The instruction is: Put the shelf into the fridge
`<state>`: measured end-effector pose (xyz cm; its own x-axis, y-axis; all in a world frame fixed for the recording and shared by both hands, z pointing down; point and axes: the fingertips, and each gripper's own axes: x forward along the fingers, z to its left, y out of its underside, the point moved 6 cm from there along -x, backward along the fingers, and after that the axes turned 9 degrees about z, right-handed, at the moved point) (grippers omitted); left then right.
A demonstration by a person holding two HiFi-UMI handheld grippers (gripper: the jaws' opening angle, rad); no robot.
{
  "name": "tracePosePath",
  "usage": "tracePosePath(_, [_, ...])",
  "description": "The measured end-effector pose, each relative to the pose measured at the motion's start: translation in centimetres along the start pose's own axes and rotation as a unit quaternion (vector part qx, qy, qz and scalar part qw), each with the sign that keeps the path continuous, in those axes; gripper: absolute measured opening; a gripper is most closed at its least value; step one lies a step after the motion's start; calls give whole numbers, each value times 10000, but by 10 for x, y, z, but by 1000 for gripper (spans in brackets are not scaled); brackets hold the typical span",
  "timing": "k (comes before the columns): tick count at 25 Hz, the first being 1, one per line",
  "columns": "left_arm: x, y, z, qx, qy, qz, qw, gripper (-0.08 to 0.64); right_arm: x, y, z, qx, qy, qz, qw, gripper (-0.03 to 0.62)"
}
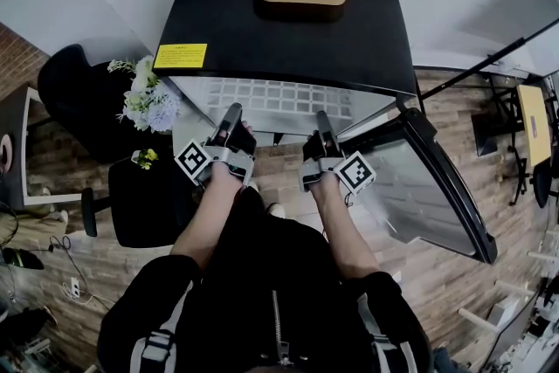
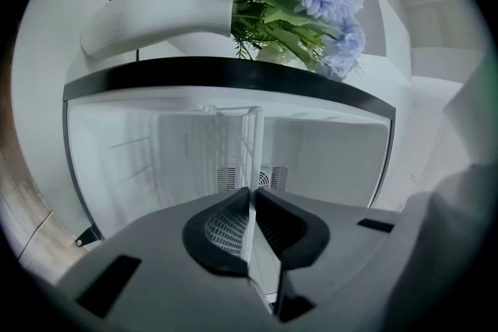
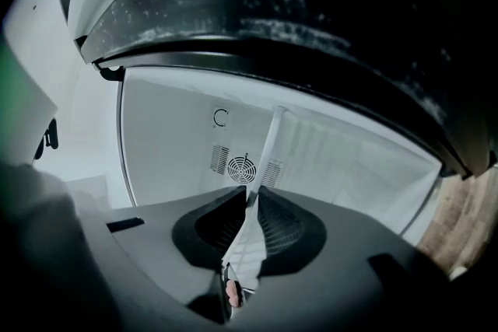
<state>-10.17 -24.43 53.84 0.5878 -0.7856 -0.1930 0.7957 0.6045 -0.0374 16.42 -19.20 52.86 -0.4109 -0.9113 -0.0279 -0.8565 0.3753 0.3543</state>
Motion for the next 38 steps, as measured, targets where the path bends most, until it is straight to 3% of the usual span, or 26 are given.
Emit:
tracePosePath(27, [24,-12,6,-7,35,45,10000,40,21,-10,-6,55,87,-319,9994,46])
tracePosePath(38, [9,-11,-1,214,-107,-31,9997,41,8,-6,-1,-221,107,-220,9995,32])
